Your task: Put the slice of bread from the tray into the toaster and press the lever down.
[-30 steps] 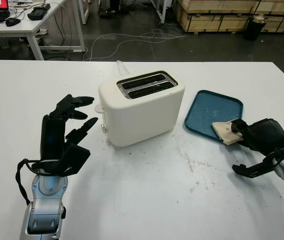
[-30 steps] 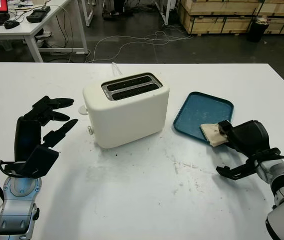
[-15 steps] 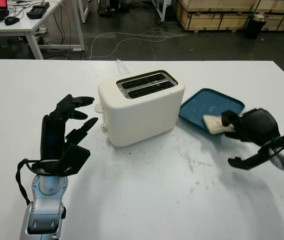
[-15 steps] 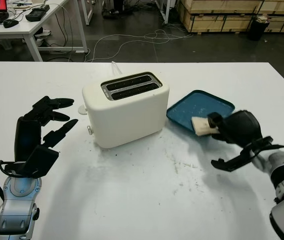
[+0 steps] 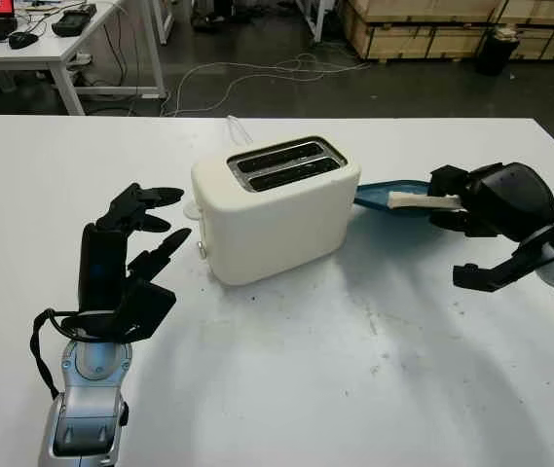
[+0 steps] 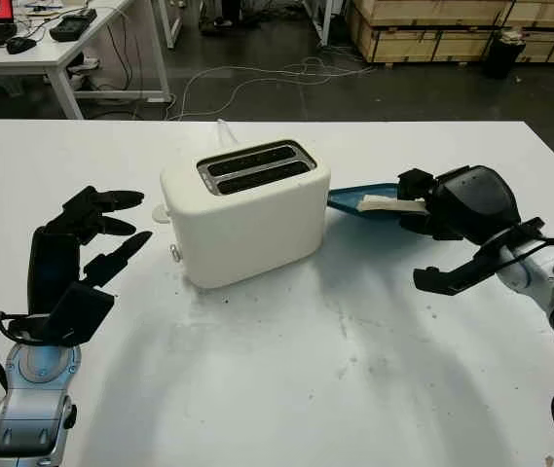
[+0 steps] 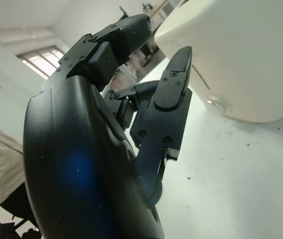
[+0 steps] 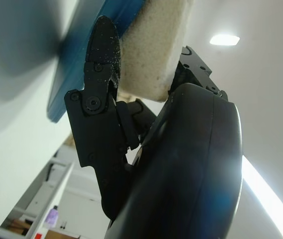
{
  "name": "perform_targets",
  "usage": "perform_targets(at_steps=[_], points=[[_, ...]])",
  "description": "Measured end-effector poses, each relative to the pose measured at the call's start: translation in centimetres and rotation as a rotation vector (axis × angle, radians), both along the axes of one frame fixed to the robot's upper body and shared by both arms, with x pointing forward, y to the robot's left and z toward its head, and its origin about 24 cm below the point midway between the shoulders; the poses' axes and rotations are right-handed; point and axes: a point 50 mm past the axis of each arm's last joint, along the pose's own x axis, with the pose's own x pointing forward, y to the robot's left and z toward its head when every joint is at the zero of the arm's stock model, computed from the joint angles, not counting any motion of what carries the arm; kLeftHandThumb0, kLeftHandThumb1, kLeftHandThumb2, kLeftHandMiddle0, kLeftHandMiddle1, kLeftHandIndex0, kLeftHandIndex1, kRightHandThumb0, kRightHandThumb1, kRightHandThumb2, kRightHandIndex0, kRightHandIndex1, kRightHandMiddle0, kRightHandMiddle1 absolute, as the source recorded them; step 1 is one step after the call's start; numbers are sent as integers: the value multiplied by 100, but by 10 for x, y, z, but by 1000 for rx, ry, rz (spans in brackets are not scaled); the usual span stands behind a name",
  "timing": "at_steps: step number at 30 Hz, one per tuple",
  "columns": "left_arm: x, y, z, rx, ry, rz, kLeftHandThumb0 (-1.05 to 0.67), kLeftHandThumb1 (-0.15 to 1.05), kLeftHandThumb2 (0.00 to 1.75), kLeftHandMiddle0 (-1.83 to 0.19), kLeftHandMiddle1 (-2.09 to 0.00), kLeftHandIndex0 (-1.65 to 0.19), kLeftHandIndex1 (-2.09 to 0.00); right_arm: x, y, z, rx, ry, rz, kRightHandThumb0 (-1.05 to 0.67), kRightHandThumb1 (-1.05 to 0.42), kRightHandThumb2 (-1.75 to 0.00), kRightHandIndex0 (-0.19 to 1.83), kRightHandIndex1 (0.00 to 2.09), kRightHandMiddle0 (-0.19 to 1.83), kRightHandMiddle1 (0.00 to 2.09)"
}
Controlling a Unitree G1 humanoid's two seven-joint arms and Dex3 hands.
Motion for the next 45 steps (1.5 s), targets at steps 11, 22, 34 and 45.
perform_targets(at_steps=[11,22,34,45], points=[[0,0,0,-1,-1,1,-24,92,6,-47,-130,-55,-75,2,2,-7,-47,254,-56,-67,-92,-55,89,175,59,173],[0,0,0,-1,-4,4,-22,92,5,-47,-129,-54,-75,-10,21,-49,-24,448,-28,-68,-92,-53,79,172,68,131],[0,0,0,6,-7,8,-21,92,5,-47,-128,-54,-76,-16,29,-66,-5,385,-13,-66,-92,-56,88,175,55,174],[0,0,0,5,-7,8,-23,92,5,-47,-129,-54,-75,-15,19,-59,98,323,-49,-62,-92,-60,91,175,56,175]])
